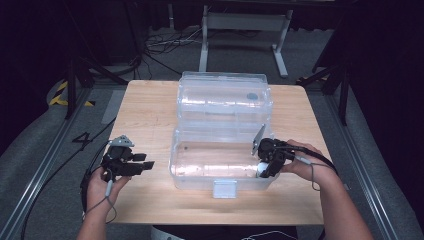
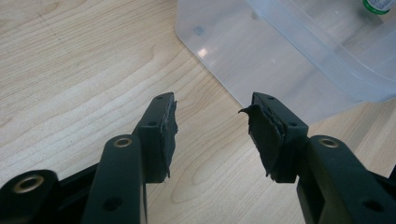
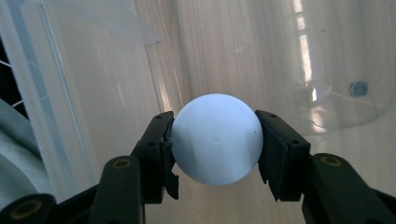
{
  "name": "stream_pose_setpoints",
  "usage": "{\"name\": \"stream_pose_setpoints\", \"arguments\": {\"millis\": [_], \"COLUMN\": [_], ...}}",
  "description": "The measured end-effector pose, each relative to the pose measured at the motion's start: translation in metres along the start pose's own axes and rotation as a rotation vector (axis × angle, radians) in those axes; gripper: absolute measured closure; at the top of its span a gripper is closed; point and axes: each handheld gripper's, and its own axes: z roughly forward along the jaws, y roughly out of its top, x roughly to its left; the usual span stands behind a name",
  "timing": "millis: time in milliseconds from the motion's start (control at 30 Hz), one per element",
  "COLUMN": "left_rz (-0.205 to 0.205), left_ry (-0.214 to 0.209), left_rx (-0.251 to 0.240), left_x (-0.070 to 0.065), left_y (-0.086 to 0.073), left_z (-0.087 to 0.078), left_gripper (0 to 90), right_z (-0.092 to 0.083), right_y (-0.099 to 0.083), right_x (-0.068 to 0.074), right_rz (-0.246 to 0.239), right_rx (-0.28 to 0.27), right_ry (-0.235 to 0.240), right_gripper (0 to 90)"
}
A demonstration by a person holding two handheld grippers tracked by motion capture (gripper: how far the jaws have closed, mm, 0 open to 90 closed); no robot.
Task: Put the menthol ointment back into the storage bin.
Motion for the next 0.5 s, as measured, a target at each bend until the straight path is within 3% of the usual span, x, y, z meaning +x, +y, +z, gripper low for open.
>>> {"name": "stream_pose_setpoints", "arguments": {"millis": [500], "left_rz": [-0.004], "left_ry": [0.003], "left_rx": [0.008], "left_x": [0.0013], "left_y": [-0.0006], "left_z": [0.0010], "left_gripper": [49.5], "right_z": [0.0043], "right_y": [0.0016], "right_x": [0.0005], "right_rz": [0.001], "right_rx": [0.025], "right_ry": [0.002], "right_gripper": [50.1]}}
